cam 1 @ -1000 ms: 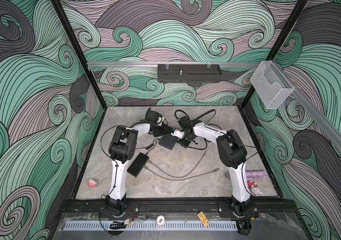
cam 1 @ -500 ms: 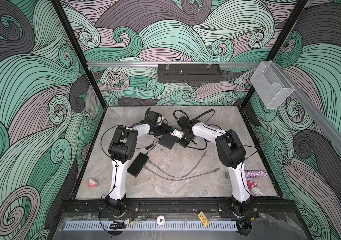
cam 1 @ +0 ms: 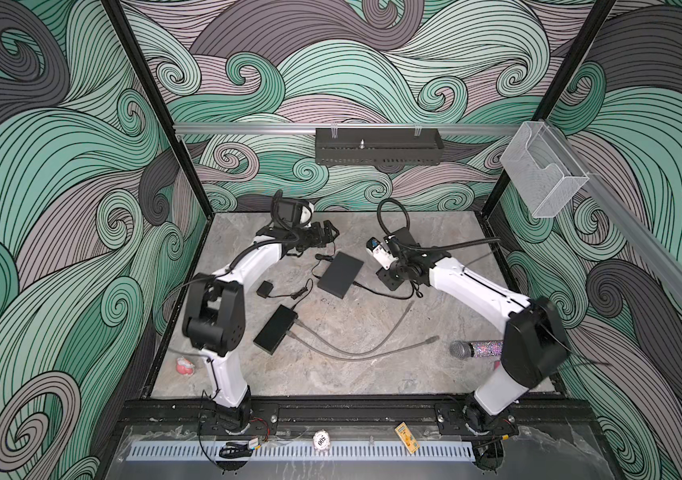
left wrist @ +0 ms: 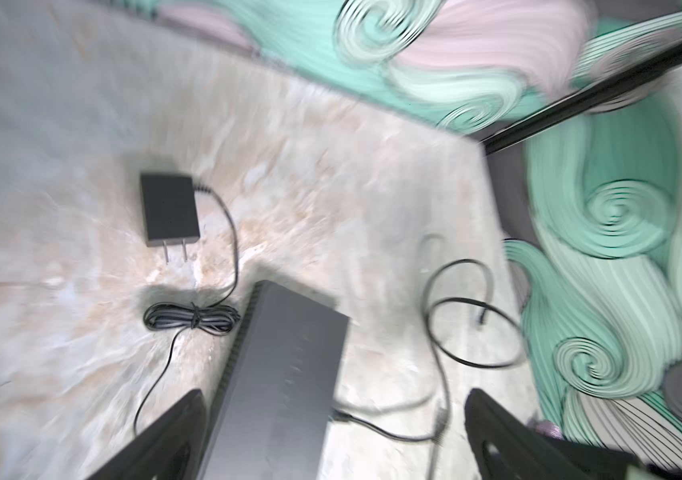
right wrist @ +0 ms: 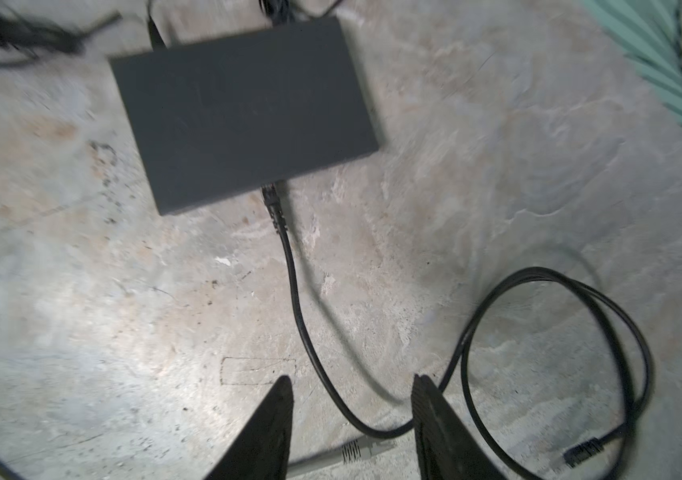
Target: Insert the plug into the switch port
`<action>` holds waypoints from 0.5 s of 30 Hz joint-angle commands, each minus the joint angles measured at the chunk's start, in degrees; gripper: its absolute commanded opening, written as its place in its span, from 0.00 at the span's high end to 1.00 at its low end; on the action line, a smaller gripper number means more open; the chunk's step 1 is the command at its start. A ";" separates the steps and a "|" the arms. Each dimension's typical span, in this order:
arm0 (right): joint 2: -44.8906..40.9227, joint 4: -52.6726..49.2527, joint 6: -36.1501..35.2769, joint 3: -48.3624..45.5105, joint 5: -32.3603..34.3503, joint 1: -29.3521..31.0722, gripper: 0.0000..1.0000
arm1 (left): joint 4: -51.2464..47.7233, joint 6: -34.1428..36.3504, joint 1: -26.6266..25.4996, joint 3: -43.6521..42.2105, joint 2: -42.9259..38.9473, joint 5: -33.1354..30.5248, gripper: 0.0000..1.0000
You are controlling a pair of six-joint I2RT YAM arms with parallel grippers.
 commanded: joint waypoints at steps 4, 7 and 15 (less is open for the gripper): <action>-8.78 3.87 15.94 -9.36 -13.25 -0.13 0.46 | 7.96 -1.29 0.21 -20.64 -20.96 -0.68 0.01; -12.30 12.73 25.32 -17.37 -19.35 -0.12 0.46 | 10.26 -1.91 -0.10 -30.10 -27.90 0.20 0.02; -3.20 8.77 21.02 -14.15 -17.70 0.03 0.58 | 11.26 -1.00 -0.55 -33.11 -22.09 2.77 0.02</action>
